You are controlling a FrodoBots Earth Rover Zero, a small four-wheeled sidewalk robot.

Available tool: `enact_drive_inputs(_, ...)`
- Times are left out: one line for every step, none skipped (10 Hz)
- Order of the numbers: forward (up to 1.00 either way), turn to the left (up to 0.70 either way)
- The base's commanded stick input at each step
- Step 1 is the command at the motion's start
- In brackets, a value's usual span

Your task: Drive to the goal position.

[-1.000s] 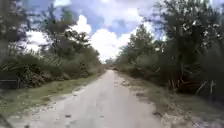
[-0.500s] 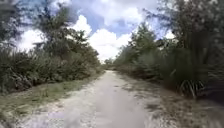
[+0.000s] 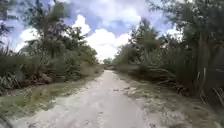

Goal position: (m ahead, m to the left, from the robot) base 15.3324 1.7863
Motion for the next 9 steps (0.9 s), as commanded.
enact_drive_inputs(1.00,0.00)
enact_drive_inputs(1.00,0.00)
enact_drive_inputs(1.00,0.00)
enact_drive_inputs(1.00,0.00)
enact_drive_inputs(1.00,0.00)
enact_drive_inputs(1.00,0.00)
enact_drive_inputs(1.00,0.00)
enact_drive_inputs(1.00,0.00)
enact_drive_inputs(1.00,0.00)
